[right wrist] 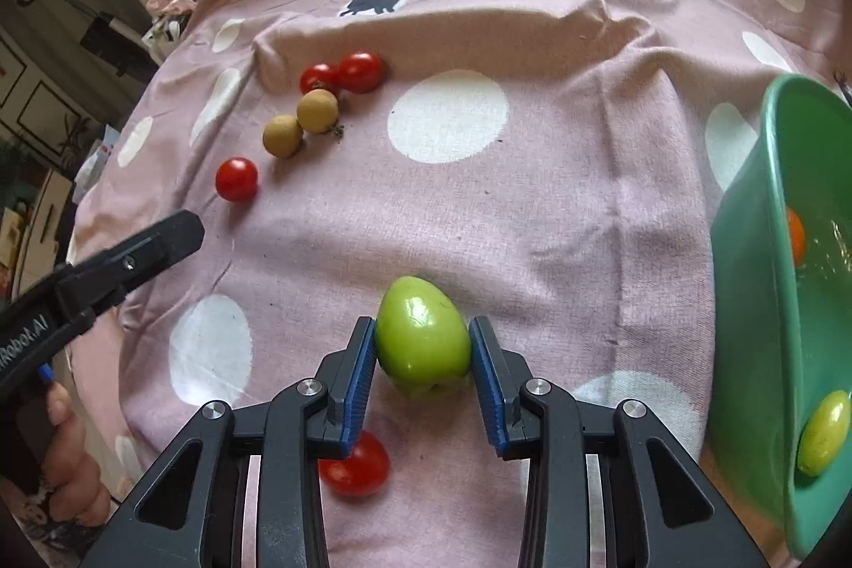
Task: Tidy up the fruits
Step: 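Lift the green pear with the right tool and carry it to the bowl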
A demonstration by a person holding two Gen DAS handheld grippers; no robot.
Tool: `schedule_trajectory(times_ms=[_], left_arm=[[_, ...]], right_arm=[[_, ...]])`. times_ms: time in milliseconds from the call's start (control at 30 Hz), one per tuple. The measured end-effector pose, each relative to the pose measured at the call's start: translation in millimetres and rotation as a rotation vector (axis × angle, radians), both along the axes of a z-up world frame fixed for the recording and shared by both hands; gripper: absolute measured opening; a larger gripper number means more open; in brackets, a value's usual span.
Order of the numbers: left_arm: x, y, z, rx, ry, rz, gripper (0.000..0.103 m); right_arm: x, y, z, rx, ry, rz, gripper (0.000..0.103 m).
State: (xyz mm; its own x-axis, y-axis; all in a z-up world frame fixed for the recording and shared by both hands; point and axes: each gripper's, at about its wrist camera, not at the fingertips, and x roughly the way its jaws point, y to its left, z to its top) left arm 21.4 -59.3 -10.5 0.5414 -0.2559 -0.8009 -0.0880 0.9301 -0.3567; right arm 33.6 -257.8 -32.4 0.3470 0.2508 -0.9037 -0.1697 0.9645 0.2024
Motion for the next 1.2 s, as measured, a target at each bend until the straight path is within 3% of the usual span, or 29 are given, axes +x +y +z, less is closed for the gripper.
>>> schedule_trajectory(times_ms=[233, 400, 567, 800, 1200], left_arm=[[-5.8, -16.1, 1.9, -0.049, -0.013, -0.066, 0.053], [-11.4, -50.4, -2.6, -0.050, -0.021, -0.183, 0.053], [-14.4, -83.3, -14.2, -0.076, 0.001, -0.292, 0.053], [-10.8, -96.4, -24.5, -0.076, 0.005, -0.347, 0.049], [-5.5, -97.0, -31.8, -0.093, 0.014, -0.338, 0.036]], right_arm=[[-3.2, -28.1, 17.7, 0.121, -0.041, -0.049, 0.037], [-3.0, -41.6, 26.1, 0.205, -0.087, -0.090, 0.037], [1.0, -43.4, 20.9, 0.272, -0.062, -0.095, 0.037], [7.6, -40.4, 3.5, 0.331, 0.012, -0.086, 0.033], [6.5, -39.7, -1.6, 0.319, 0.040, -0.085, 0.033]])
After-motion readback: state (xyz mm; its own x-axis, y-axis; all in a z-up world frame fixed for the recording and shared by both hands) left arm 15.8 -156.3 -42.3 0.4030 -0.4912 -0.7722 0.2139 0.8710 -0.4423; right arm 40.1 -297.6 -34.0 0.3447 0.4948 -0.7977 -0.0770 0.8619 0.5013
